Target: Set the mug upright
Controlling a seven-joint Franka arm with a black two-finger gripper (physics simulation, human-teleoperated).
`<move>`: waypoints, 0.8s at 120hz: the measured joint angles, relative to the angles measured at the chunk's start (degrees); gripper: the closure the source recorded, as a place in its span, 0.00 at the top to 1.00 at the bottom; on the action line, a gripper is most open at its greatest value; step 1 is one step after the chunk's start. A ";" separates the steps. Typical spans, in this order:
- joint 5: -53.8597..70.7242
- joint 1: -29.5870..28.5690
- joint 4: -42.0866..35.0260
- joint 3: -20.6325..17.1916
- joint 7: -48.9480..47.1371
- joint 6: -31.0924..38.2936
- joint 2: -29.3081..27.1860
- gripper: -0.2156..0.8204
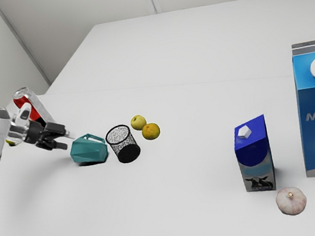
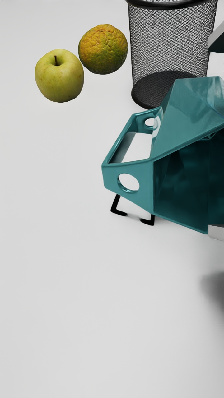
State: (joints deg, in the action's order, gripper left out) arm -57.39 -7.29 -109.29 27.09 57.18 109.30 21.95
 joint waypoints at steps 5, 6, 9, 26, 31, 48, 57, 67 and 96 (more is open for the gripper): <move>-0.49 0.01 -0.07 -0.01 0.67 -0.63 0.04 0.79; -0.61 0.02 -0.10 -0.01 0.80 -0.76 0.05 0.79; -0.93 0.04 -0.19 -0.02 1.17 -1.13 0.06 0.79; -2.01 0.12 -0.96 -0.08 3.02 -2.92 0.08 0.79; -2.26 0.15 -1.29 -0.15 3.49 -3.32 0.08 0.79; -3.73 0.11 -2.17 -0.20 4.86 -4.90 1.19 0.79; -4.68 0.12 -2.23 -0.34 5.47 -5.75 1.55 0.79; -5.50 0.31 -2.25 -0.60 6.06 -6.40 1.67 0.78; -6.82 0.51 -2.82 -0.72 7.37 -7.29 1.66 0.60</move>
State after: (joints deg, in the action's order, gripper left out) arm -64.21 -6.77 -112.11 26.36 64.56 102.01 23.61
